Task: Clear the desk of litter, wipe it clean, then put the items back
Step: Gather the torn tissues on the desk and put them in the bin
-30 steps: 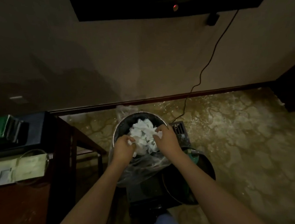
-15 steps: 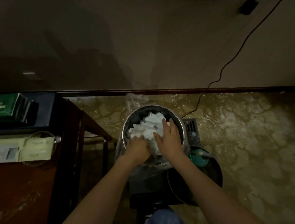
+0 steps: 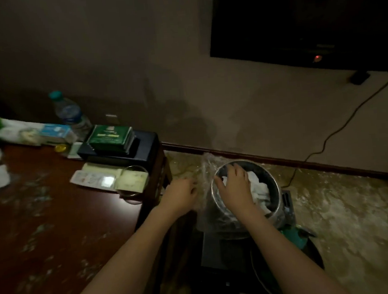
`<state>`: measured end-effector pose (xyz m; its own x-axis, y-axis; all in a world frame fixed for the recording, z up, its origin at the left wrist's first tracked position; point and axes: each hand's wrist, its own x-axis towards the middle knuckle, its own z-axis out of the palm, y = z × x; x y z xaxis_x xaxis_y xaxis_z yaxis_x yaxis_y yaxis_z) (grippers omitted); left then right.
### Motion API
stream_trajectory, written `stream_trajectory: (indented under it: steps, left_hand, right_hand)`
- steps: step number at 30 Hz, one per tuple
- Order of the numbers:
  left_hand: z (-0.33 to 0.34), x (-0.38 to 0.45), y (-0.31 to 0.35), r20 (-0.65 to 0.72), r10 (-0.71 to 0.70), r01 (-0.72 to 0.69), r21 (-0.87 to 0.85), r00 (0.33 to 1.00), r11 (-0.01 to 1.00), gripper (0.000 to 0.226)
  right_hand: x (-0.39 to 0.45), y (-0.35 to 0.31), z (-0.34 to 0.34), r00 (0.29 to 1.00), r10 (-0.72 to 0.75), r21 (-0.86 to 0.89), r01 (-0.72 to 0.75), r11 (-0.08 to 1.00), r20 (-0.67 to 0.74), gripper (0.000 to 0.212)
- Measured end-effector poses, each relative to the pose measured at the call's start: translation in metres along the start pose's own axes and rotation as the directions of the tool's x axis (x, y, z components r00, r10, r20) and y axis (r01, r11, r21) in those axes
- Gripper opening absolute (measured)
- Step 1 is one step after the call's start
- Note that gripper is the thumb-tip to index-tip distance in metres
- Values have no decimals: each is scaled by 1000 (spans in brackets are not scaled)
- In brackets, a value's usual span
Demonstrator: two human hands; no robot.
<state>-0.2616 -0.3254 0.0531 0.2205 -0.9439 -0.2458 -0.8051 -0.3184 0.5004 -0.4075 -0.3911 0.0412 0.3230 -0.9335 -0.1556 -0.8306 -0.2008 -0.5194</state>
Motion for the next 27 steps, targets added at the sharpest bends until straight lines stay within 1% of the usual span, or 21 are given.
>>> stream_trajectory:
  steps: [3,5,8,12,16,20,24,27]
  left_hand:
    - [-32,-44,-30,-64,2,-1,20,998,1000,30]
    - [-53,-80,-53,-105,-27,27,0,994,1000,28]
    - [-85,-145,-96,-180,-62,60,-14,982,998,36]
    - [-120,-230,-170,-295,-144,152,4,945,988,37]
    - [-148,-305,-235,-346,-247,271,23,905,962,39]
    - [-164,-366,-280,-382,-345,358,-40,857,933,39]
    - [-172,-402,-317,-385,-437,427,-115,813,897,39]
    - [-183,-413,-344,-393,-480,466,-137,784,874,38]
  right_hand:
    - [-31,-60,5,989,-144,-1,144,990,19,48]
    - [-58,-100,13,969,-241,-15,242,970,51,43]
    - [-103,-158,32,946,-313,-9,315,949,80,39]
    - [-162,-237,70,906,-411,-20,415,910,102,38]
    - [-217,-304,109,852,-497,-14,506,862,164,45]
    - [-253,-352,144,793,-576,2,587,809,198,43]
    - [-270,-394,171,736,-644,11,657,754,208,43]
    - [-271,-422,189,718,-658,15,673,740,229,43]
